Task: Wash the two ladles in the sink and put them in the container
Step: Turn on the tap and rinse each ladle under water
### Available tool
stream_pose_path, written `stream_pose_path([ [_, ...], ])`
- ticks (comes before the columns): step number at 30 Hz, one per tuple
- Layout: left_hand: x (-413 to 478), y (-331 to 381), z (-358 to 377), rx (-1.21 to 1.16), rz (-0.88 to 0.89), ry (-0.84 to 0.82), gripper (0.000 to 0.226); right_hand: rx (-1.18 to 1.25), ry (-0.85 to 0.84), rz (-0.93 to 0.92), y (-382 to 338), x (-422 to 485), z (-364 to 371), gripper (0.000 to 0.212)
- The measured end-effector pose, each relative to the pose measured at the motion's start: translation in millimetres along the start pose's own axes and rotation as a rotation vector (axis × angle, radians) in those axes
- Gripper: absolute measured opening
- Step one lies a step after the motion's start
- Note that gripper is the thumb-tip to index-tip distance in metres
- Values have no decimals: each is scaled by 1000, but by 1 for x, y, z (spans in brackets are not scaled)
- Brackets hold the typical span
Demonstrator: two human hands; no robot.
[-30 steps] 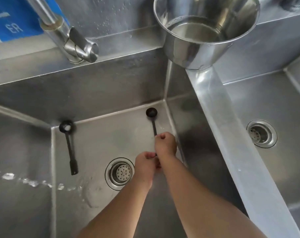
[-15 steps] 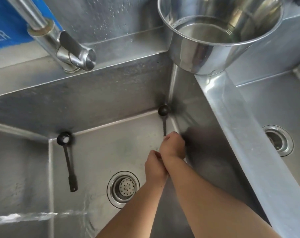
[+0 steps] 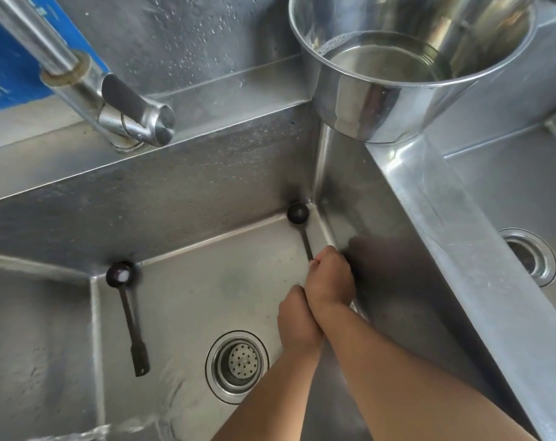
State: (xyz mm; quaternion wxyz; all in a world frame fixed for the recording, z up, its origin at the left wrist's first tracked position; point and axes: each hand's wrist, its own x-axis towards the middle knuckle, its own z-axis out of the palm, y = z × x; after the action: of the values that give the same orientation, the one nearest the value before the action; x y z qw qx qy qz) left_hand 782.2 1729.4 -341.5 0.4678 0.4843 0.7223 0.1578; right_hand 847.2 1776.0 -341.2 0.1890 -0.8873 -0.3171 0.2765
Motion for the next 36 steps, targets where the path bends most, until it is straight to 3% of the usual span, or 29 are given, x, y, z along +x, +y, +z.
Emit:
stream_pose_path([
  [3,3,-5,1,51,19,14,16,47,12,-2,1,-2,0,9],
  [8,3,-9,-1,-99,-19,-63,19,84,32,-4,0,-7,0,9],
  [11,5,-8,-8,-117,-72,-120,27,145,39,46,2,-10,-2,12],
  [13,1,-15,-16,-194,-190,-216,21,170,48,59,4,-16,-5,20],
  [16,-15,-40,-34,-207,-295,-372,10,177,103,-49,7,-33,-12,20],
  [18,-26,-60,-54,-220,-315,-387,12,137,108,-190,9,-51,-15,23],
  [25,-48,-107,-145,-152,-358,-214,9,70,-100,-388,-15,-122,-2,32],
  [32,-35,-130,-226,-158,-381,-17,10,-137,-521,-455,-54,-186,50,33],
  [36,-17,-131,-252,-121,-357,123,8,8,-677,-315,-71,-197,82,25],
])
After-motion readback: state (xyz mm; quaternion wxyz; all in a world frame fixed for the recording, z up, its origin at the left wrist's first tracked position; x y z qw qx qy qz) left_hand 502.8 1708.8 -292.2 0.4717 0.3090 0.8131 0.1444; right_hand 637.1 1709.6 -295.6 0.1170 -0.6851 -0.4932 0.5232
